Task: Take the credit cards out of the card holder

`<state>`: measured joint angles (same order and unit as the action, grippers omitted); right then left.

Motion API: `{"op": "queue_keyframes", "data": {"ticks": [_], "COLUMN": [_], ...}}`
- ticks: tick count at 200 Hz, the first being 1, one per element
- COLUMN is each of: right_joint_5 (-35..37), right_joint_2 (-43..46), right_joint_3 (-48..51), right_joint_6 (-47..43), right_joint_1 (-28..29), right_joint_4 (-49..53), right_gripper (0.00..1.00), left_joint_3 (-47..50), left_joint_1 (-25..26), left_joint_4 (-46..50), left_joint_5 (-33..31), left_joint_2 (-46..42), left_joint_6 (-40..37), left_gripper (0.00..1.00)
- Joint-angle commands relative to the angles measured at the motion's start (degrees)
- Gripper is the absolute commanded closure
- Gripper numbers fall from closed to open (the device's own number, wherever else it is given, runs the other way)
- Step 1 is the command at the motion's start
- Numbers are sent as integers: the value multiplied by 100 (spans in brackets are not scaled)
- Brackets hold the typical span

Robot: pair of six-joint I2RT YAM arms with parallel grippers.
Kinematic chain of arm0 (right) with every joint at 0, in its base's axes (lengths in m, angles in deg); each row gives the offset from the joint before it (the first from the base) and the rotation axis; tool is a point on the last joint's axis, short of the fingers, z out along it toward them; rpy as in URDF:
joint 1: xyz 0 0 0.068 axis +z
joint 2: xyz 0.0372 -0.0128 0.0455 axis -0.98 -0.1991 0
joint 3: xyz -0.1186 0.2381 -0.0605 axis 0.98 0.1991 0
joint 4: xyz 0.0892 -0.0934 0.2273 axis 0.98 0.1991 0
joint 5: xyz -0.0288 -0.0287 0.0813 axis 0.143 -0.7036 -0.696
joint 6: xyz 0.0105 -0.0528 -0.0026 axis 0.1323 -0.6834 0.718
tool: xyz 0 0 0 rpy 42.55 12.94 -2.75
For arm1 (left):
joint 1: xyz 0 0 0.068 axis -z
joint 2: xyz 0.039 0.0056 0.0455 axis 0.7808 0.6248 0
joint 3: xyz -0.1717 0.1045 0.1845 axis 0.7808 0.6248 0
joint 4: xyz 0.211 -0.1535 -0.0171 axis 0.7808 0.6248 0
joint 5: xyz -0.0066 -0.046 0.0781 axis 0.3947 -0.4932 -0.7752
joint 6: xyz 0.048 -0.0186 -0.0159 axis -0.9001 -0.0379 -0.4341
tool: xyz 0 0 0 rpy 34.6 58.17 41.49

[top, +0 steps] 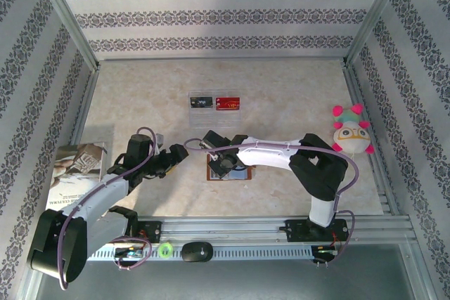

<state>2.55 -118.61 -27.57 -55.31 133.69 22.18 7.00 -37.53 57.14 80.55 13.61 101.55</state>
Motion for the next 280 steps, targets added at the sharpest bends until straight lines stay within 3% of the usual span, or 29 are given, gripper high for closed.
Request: {"op": "queue_keyframes", "data": {"ticks": [1,36,71,128,184,214,240,280], "right_joint_5": [-194,-528,-1421,-2625,-2813,-2849,-2823,-2816], "right_joint_2": [-225,48,623,1144,1372,1368,1376,1364], "right_joint_3": [199,390,948,1679,2004,2080,2120,2121], "right_joint_6": [-69,-90,167,764,971,1045,1084,1134], "right_joint_1": [-20,-117,-440,-982,-1101,-1094,-1089,-1092], "right_joint_4": [-40,-409,-1393,-2636,-2993,-3114,-3167,-3222], "right_gripper": [99,100,100,100,100,100,100,100], "left_joint_3": [-185,-224,-259,-583,-819,-940,-975,-995], "left_joint_1": [114,320,751,1376,1781,1916,1968,2056], "left_joint_4": [-94,-234,-757,-1290,-1940,-2088,-2136,-2159], "left_joint_5": [-98,-179,-270,-558,-678,-710,-738,-744], "left_joint_2": [16,109,352,1077,1933,2284,2440,2600], "left_joint_6": [-55,-44,30,50,192,200,215,245], "left_gripper": [11,11,13,42,47,59,64,82]}}
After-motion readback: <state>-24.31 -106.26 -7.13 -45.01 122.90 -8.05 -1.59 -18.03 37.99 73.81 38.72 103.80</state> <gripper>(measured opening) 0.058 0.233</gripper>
